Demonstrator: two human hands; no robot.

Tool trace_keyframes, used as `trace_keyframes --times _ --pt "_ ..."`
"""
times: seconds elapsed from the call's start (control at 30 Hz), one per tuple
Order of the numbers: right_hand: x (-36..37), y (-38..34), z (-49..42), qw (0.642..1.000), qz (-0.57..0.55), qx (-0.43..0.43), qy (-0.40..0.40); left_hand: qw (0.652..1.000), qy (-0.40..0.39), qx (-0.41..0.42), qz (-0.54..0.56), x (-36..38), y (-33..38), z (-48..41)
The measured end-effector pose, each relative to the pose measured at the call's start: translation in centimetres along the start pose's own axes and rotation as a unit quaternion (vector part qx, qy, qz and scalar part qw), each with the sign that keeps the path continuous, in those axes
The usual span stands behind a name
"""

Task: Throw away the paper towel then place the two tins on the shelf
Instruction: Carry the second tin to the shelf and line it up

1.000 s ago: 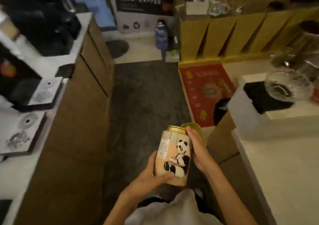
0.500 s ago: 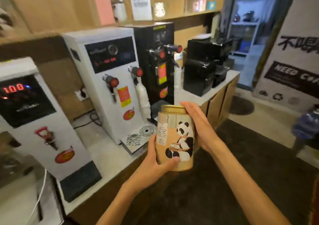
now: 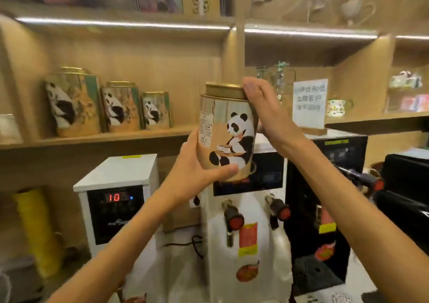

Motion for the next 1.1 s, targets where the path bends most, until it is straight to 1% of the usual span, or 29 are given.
trace_keyframes --times 0.1,0.2,0.27,0.33,0.5,0.6,0.7,0.9,1.1 --pt "1.7 2.9 -6.1 0.995 0.029 0.042 -0.083 0.999 0.013 0.007 -0.04 -2.7 -2.4 -6.5" --pt "3.7 6.1 -12.5 0.982 0.089 0.075 -0.149 0.998 0.007 -0.023 -0.061 -4.8 -5.9 -13.0" --pt "4.8 8.6 -16.6 0.978 0.12 0.076 -0.15 0.996 -0.002 -0.057 -0.075 -6.1 -8.5 -17.3" --pt "6.1 11.5 -20.4 0.981 0.121 0.071 -0.135 0.993 -0.001 -0.081 -0.087 -7.2 -10.7 -21.3" --pt "8.9 19.1 -27.2 0.984 0.083 0.087 -0.135 0.98 0.049 -0.119 -0.154 -8.8 -16.0 -28.4" --pt "10.3 22.9 -29.4 0.981 0.074 0.099 -0.148 0.971 0.073 -0.14 -0.178 -8.6 -18.8 -30.4" --pt "11.3 26.3 -30.9 0.977 0.084 0.108 -0.163 0.967 0.086 -0.157 -0.18 -8.1 -20.9 -31.5" --pt "12.2 30.4 -34.0 0.974 0.086 0.118 -0.174 0.962 0.103 -0.182 -0.178 -7.6 -23.3 -34.0" --pt "13.5 32.7 -35.6 0.979 0.055 0.074 -0.181 0.948 0.116 -0.219 -0.201 -7.5 -25.3 -35.9"
Point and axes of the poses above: each hand's wrist, its own z-axis away from the middle knuckle, its own x-axis out of the palm, y = z × x, the point moved 5 cm from there along -z, towards the middle knuckle, and after that the axes turned 4 degrees about -x, right-handed, at the moved point
